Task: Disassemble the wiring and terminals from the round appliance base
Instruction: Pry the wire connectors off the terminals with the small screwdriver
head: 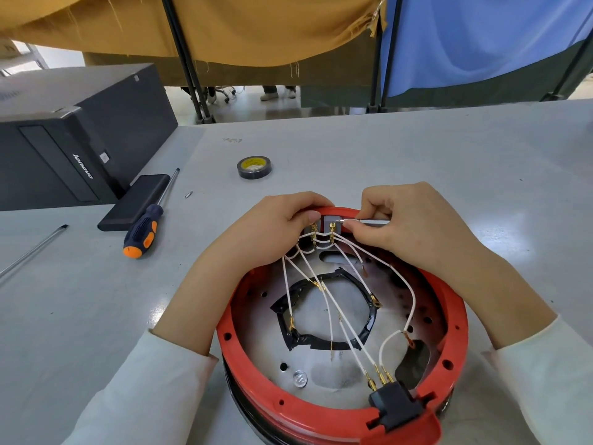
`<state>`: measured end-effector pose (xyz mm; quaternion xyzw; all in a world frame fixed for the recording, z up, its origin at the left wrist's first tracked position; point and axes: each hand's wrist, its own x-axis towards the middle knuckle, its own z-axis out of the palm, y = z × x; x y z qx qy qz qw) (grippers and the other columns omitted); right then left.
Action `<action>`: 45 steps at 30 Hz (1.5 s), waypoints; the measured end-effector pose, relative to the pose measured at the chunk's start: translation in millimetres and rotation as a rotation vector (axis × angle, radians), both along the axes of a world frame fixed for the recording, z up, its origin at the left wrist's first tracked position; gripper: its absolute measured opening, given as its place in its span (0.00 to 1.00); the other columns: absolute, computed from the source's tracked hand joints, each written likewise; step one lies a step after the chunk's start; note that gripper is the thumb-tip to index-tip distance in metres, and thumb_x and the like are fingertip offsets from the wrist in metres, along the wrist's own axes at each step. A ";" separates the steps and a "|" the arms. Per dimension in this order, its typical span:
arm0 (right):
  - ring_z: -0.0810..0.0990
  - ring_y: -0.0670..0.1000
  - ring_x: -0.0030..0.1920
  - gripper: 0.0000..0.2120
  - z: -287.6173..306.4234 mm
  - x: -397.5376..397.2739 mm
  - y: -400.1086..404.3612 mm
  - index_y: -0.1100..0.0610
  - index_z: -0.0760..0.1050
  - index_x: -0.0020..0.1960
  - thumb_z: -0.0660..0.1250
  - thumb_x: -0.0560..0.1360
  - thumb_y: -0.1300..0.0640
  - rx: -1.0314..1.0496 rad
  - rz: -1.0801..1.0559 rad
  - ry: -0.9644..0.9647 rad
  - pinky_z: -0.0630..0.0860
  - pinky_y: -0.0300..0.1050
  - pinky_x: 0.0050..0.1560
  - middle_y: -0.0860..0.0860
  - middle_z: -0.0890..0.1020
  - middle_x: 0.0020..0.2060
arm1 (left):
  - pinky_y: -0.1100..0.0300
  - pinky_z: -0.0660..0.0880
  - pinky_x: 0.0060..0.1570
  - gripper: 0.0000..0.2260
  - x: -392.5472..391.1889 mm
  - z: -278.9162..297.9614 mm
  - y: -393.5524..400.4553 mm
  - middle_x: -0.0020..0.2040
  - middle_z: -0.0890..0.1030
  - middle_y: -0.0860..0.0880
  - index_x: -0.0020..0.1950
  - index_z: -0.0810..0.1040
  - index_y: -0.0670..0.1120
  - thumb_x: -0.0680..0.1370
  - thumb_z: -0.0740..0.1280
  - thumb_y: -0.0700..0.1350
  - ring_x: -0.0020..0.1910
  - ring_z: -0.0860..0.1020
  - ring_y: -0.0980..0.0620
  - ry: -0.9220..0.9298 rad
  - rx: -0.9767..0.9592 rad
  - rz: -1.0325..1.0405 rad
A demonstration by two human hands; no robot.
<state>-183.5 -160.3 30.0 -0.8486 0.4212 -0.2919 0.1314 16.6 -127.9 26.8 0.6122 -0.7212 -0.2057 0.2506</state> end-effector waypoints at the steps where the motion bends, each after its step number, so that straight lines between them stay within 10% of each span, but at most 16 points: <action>1: 0.70 0.44 0.30 0.11 0.1 0.1 0.3 0.52 0.75 0.33 0.71 0.68 0.47 -0.003 -0.005 0.001 0.63 0.34 0.30 0.40 0.74 0.25 | 0.69 0.68 0.52 0.12 0.1 0.1 0.2 0.53 0.80 0.58 0.60 0.76 0.58 0.81 0.59 0.46 0.52 0.76 0.59 0.000 -0.001 -0.001; 45: 0.71 0.50 0.30 0.11 -0.6 0.2 0.9 0.50 0.77 0.33 0.72 0.68 0.46 0.004 0.055 0.012 0.65 0.42 0.30 0.50 0.76 0.24 | 0.57 0.71 0.60 0.12 -2.2 1.7 0.4 0.55 0.80 0.56 0.61 0.77 0.56 0.81 0.59 0.44 0.55 0.76 0.57 0.026 0.015 0.009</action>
